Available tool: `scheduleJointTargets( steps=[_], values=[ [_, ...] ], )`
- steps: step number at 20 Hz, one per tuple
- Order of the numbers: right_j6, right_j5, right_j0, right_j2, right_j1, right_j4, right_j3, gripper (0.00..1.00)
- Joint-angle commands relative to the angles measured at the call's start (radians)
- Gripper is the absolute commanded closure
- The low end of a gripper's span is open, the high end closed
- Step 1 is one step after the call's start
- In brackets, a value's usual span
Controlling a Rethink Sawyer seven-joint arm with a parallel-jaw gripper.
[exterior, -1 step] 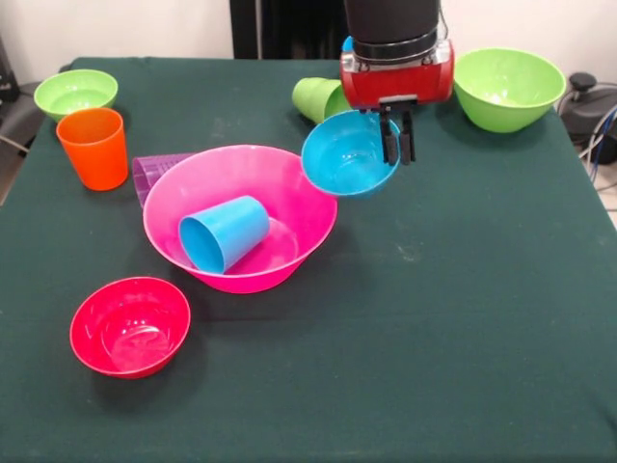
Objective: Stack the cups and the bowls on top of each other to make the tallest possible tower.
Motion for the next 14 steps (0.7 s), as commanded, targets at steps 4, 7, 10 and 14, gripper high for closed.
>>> scheduleJointTargets(
  steps=[4,7,10,14],
  values=[
    [-0.261,0.001,-0.011,0.045,0.08,-0.111,0.005,1.0],
    [-0.255,0.016,-0.007,0.046,0.071,-0.107,0.005,1.0],
    [-0.233,0.068,0.006,0.05,0.015,-0.07,0.025,1.0],
    [-0.205,0.207,0.023,0.08,-0.14,0.042,0.077,1.0]
  ],
)
